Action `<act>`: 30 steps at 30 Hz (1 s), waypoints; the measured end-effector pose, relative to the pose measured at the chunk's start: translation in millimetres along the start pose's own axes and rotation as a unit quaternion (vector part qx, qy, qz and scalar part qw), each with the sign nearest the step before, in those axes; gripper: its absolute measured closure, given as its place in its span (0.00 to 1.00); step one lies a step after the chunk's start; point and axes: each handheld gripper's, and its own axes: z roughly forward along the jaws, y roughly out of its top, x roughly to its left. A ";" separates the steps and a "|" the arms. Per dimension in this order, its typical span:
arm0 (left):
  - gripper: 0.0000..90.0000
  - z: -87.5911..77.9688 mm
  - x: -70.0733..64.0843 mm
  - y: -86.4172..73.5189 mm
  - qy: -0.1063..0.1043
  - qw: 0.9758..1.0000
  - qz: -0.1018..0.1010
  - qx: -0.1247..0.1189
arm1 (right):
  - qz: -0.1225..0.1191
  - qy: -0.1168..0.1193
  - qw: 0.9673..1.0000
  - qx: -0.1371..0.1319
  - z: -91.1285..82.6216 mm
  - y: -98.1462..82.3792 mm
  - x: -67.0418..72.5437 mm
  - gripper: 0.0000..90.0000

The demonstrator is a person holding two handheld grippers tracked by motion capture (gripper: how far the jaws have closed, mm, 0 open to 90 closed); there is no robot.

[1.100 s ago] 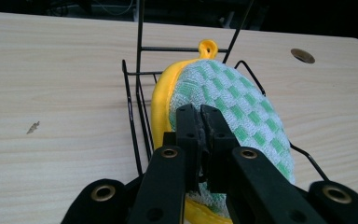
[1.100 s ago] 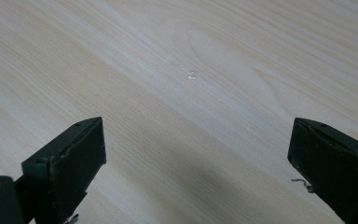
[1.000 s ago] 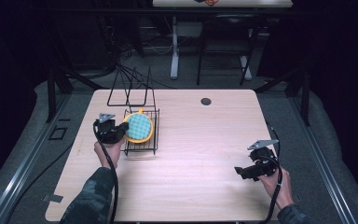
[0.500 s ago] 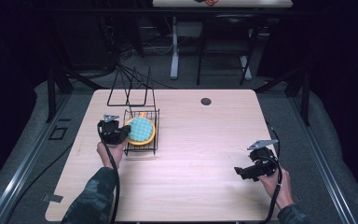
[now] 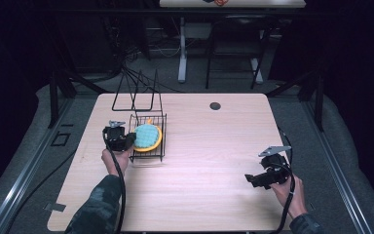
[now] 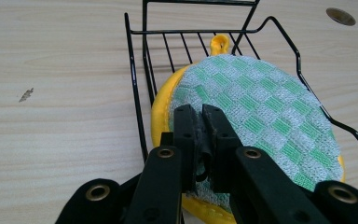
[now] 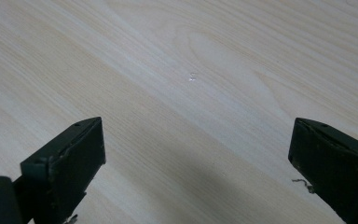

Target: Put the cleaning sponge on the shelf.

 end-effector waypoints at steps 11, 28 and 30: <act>0.85 1.2 -1.5 1.3 0.012 1.000 0.009 -0.001 | 0.001 -0.003 1.000 -0.013 -3.6 0.8 1.2 0.03; 0.17 -19.5 -0.9 6.7 0.006 1.000 0.025 -0.014 | 0.001 -0.004 1.000 -0.014 -6.1 -0.9 -1.1 0.03; 0.16 -25.2 0.7 6.6 0.007 1.000 0.024 -0.018 | 0.002 -0.003 1.000 -0.013 -6.2 -1.0 -1.3 0.03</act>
